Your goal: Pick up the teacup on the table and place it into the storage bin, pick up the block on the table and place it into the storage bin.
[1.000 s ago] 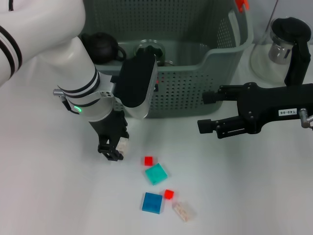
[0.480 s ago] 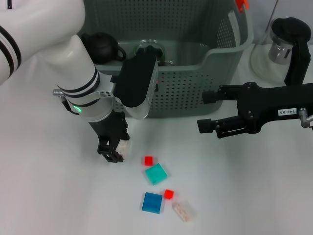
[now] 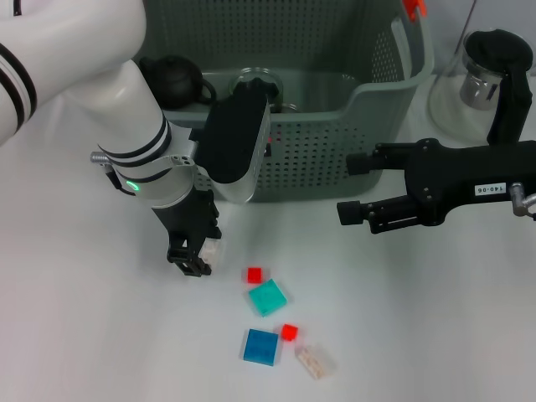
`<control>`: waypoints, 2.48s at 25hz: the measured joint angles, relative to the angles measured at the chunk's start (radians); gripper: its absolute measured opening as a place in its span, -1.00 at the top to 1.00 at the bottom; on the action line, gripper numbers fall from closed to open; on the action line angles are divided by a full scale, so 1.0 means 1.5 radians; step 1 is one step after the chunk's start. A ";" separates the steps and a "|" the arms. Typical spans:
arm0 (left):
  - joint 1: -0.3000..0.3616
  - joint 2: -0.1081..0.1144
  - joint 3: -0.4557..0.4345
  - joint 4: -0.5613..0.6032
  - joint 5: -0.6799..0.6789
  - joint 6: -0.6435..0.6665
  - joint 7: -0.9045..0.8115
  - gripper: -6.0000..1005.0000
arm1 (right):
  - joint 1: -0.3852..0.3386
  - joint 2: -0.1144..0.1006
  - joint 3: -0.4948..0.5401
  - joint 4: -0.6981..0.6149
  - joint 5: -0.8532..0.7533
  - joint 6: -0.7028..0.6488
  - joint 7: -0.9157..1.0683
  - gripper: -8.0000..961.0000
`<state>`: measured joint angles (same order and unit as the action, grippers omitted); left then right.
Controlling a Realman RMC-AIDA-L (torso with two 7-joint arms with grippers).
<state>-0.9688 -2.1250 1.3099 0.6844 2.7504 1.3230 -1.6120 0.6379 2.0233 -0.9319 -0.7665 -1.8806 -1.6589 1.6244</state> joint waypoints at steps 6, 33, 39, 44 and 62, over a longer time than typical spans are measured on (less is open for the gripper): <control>-0.001 0.000 0.000 -0.003 0.000 0.000 0.000 0.03 | 0.000 0.001 -0.001 0.000 0.000 0.000 0.000 -0.96; 0.006 0.000 -0.001 0.016 -0.001 0.020 -0.026 0.13 | -0.001 0.000 0.004 0.001 0.000 0.000 -0.007 -0.96; 0.028 -0.002 -0.029 0.068 -0.002 0.070 -0.030 0.10 | -0.002 0.000 0.005 0.001 0.000 0.000 -0.009 -0.96; 0.078 -0.016 -0.098 0.176 -0.008 0.162 -0.032 0.07 | -0.003 -0.001 0.005 0.001 0.000 -0.002 -0.009 -0.96; 0.144 0.042 -0.526 0.297 -0.352 0.264 -0.156 -0.02 | -0.006 -0.017 0.033 0.001 0.000 -0.045 -0.009 -0.96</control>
<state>-0.7522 -2.0614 0.5213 1.1306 2.2217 1.7191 -1.8458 0.6288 1.9981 -0.8826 -0.7654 -1.8803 -1.7263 1.6106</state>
